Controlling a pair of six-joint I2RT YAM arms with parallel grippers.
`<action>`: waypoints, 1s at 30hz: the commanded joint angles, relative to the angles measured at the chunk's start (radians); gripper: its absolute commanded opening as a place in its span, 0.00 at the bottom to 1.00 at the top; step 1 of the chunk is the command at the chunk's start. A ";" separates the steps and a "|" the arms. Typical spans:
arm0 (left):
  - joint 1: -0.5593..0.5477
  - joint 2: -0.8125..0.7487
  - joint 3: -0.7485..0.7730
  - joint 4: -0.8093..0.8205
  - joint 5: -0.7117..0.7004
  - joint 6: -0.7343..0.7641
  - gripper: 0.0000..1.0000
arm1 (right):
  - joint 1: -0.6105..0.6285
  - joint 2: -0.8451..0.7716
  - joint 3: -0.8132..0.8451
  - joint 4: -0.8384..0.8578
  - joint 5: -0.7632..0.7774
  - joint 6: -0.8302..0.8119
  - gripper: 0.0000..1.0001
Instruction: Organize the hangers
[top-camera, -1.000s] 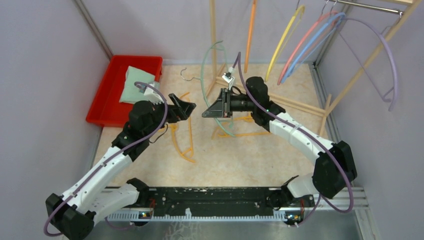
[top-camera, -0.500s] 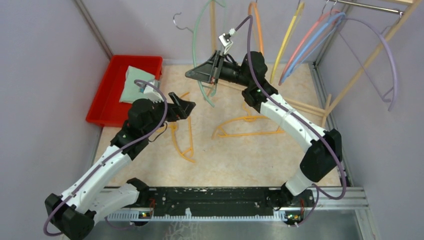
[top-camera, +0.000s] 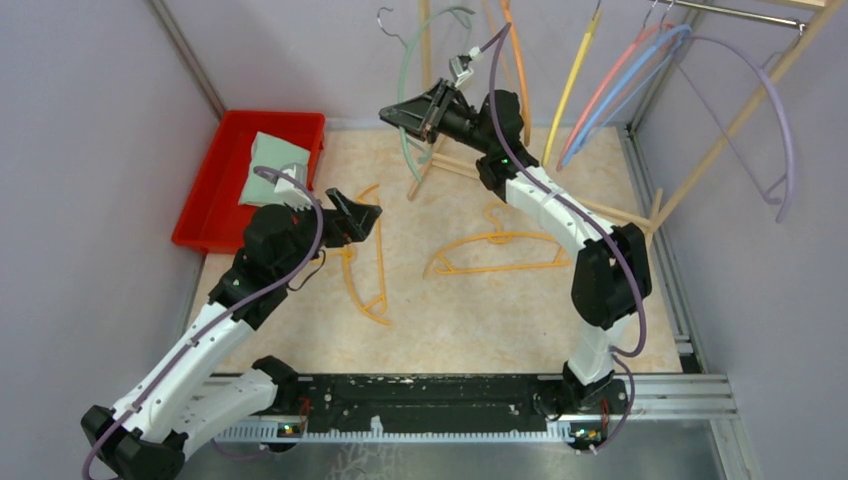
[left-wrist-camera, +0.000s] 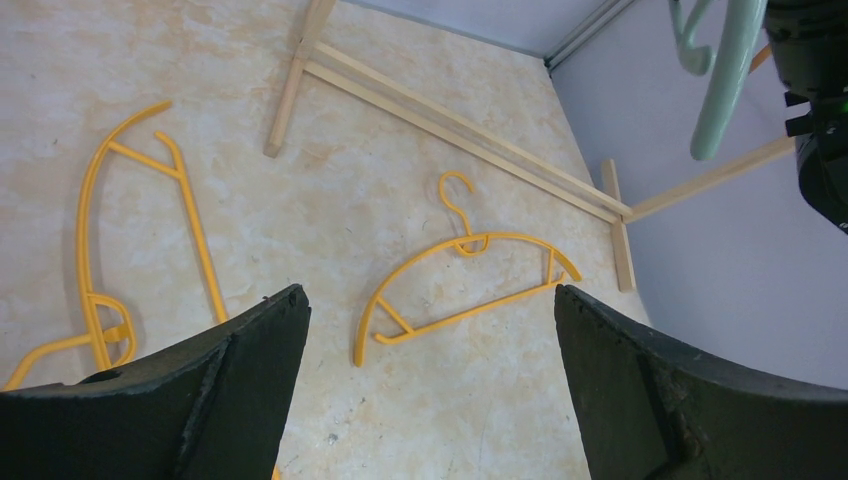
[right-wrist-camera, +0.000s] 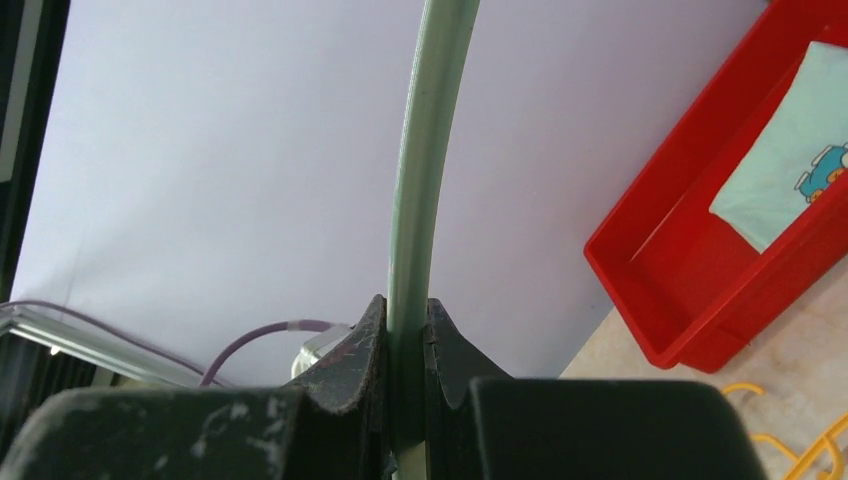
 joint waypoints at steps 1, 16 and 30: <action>0.001 0.000 0.018 -0.005 -0.009 0.026 0.96 | -0.020 -0.020 0.119 0.182 -0.009 -0.019 0.00; 0.002 0.058 0.011 0.046 0.029 0.019 0.96 | -0.036 0.025 0.205 0.232 -0.162 -0.008 0.00; 0.002 0.051 0.000 0.025 0.021 0.013 0.96 | -0.193 -0.062 0.050 0.214 -0.076 -0.093 0.00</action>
